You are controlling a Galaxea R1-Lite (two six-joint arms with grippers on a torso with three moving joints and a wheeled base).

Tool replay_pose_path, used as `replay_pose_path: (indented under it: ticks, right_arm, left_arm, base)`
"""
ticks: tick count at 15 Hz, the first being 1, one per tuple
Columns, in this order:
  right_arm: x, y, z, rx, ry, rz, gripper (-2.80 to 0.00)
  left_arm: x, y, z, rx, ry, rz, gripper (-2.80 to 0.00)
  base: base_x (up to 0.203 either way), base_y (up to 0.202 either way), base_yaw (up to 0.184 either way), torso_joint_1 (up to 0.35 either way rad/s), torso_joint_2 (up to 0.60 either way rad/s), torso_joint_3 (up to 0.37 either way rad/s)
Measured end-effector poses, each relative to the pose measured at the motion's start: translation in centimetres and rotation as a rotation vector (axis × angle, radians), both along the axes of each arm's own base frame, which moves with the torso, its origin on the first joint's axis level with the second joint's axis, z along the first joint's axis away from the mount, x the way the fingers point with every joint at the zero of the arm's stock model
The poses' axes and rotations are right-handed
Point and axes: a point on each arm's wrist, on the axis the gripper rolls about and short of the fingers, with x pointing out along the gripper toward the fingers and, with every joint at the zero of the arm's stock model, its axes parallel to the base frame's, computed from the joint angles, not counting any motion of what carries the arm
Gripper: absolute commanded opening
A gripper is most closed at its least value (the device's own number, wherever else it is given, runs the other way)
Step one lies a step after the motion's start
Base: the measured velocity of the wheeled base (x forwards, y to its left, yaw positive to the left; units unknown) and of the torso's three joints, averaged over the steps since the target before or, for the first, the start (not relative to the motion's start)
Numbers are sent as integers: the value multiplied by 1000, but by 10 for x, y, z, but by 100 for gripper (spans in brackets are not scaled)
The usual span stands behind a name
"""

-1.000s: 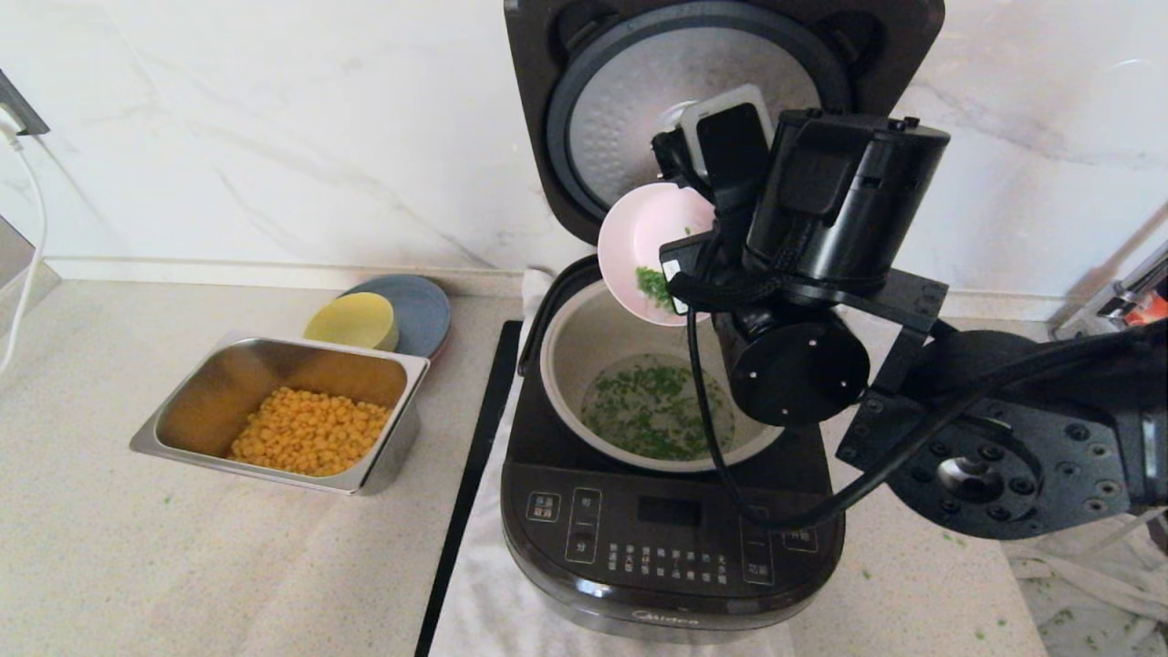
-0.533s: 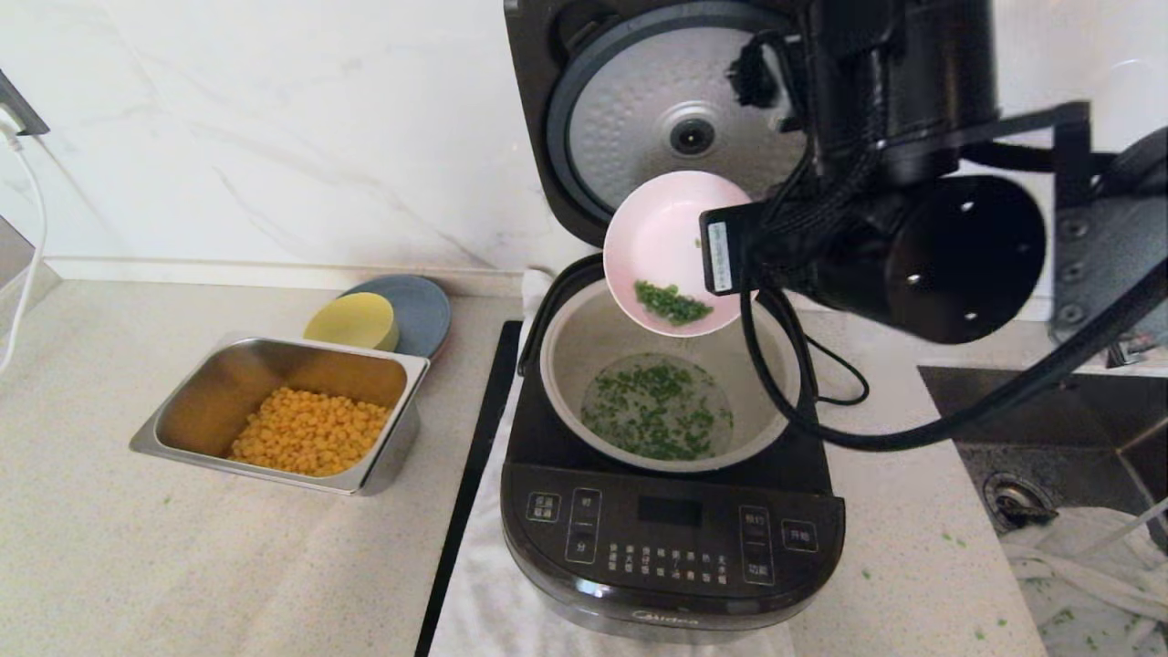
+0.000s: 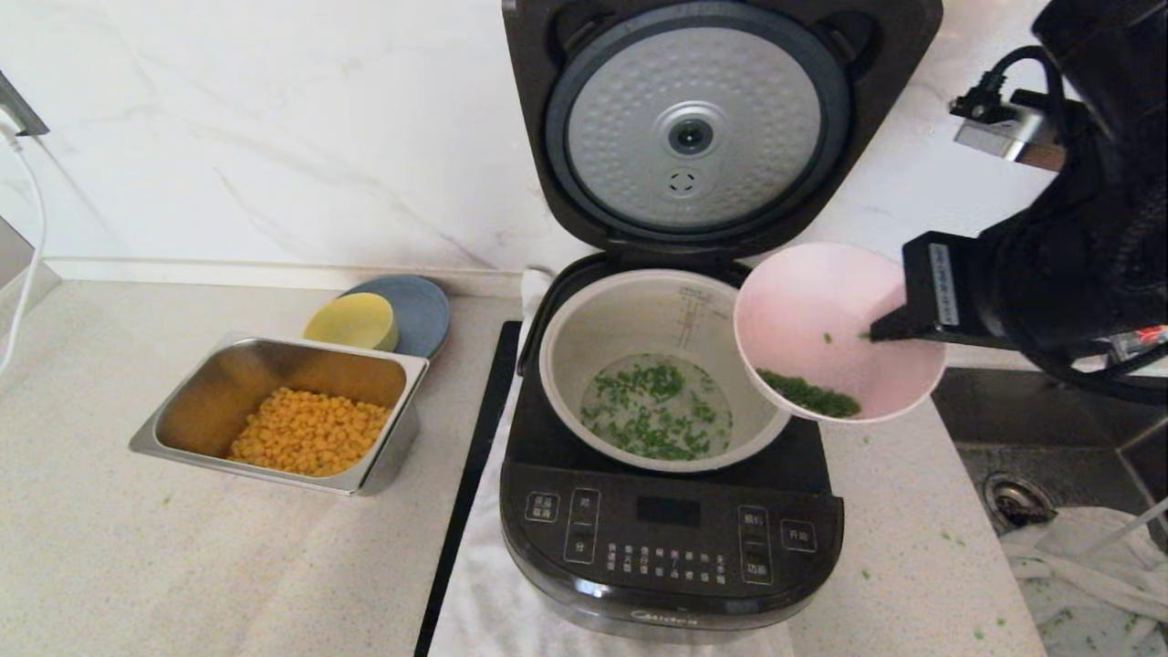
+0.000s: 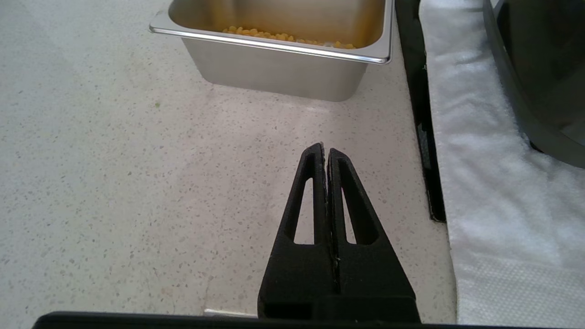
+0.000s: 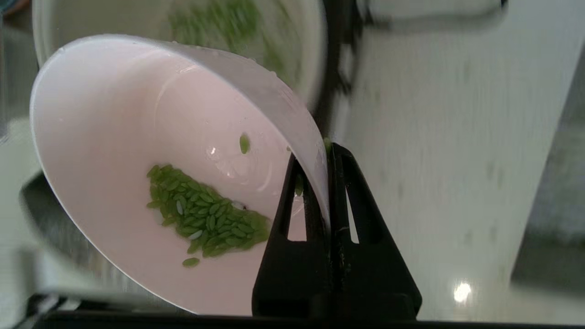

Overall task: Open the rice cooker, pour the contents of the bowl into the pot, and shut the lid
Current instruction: Fill a bowl with water from the tap

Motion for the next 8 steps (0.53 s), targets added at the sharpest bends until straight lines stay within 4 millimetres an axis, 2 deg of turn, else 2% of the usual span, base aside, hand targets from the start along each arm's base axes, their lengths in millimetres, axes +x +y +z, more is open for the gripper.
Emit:
replay_pose_path:
  ticks: [3, 8]
  right_arm:
    - [-20, -30, -1, 29, 52, -20, -280]
    - [-45, -87, -21, 63, 143, -140, -280]
  left_arm:
    - [0, 0, 0, 0, 0, 0, -280]
    - [0, 0, 0, 0, 0, 0, -280]
  base:
    - [0, 0, 0, 0, 0, 0]
    - [0, 0, 0, 0, 0, 0]
